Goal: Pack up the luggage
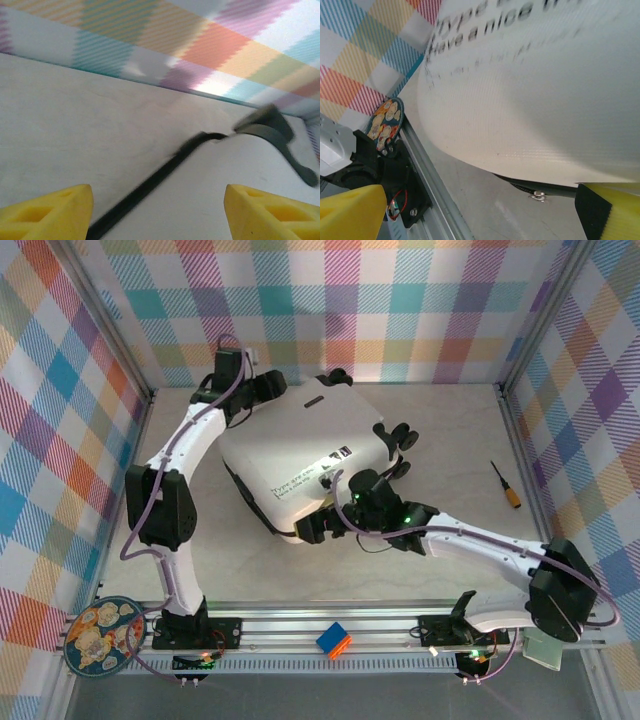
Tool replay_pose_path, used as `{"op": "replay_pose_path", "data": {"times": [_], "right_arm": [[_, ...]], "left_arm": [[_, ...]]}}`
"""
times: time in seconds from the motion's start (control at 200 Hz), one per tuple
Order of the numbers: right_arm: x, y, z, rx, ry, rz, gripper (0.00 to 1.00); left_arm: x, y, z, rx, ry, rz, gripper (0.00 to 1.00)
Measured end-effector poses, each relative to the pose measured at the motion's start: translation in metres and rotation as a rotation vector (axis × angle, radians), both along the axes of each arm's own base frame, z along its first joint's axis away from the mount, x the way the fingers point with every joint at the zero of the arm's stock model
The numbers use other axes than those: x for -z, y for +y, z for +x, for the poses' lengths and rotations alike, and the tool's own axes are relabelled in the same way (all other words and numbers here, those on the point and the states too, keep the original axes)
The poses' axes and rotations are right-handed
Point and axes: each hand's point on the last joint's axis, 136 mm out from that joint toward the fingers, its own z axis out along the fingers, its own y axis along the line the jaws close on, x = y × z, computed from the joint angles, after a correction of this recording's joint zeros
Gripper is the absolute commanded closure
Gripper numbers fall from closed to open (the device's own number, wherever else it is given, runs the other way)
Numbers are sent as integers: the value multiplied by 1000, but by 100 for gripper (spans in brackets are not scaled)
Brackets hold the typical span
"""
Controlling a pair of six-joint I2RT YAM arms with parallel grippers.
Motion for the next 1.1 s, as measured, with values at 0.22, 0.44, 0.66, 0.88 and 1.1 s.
{"op": "replay_pose_path", "data": {"times": [0.22, 0.44, 0.66, 0.88, 1.1], "right_arm": [[-62, -63, 29, 169, -150, 37, 1], [-89, -141, 85, 428, -218, -11, 1], [-73, -192, 148, 569, -151, -100, 1], [-57, -214, 210, 583, -60, -129, 1], [-39, -211, 246, 522, 18, -113, 1]], "left_arm": [[9, 86, -50, -251, 71, 150, 29], [-3, 113, -134, -370, 40, 181, 30], [44, 132, -188, -459, 133, 209, 32], [71, 132, -218, -476, 201, 227, 32], [109, 118, -237, -436, 273, 205, 32]]}}
